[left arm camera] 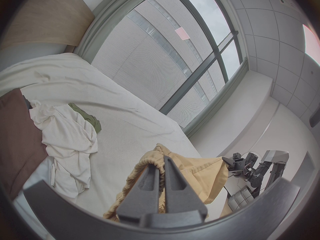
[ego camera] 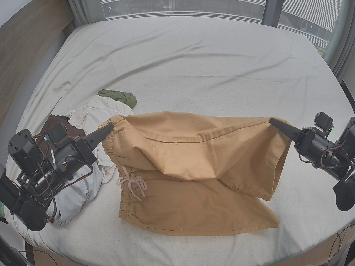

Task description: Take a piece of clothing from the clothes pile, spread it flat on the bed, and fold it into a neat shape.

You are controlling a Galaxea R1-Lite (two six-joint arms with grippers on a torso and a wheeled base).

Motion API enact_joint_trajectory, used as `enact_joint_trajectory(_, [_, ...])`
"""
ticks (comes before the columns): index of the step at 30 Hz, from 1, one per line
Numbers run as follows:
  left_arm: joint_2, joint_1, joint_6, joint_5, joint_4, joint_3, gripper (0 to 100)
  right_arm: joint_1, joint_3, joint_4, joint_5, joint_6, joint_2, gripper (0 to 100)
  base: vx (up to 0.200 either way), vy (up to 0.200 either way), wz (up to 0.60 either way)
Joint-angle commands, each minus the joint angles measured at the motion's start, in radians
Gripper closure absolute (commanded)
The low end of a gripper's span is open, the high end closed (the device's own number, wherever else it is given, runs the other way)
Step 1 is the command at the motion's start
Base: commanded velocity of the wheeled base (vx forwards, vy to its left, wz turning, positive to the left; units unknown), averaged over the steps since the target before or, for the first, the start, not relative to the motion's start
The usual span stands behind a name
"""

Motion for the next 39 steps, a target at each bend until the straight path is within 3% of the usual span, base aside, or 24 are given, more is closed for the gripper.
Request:
enact_joint_trajectory(1, [0.000, 0.002, -0.001, 0.000, 0.000, -0.004, 100, -0.007, -0.003, 0.001, 0.004, 0.002, -0.022, 100, 0.000, 0.000, 0.00])
enact_joint_trajectory(23, [0.003, 0.049, -0.013, -0.005, 0.000, -0.007, 100, -0.087, -0.026, 0.000, 0.039, 0.051, -0.042, 100, 0.000, 0.000, 0.00])
enact_joint_trajectory(39, [0.007, 0.083, -0.025, -0.006, 0.001, -0.018, 100, -0.178, -0.043, 0.000, 0.105, 0.086, -0.042, 100, 0.000, 0.000, 0.00])
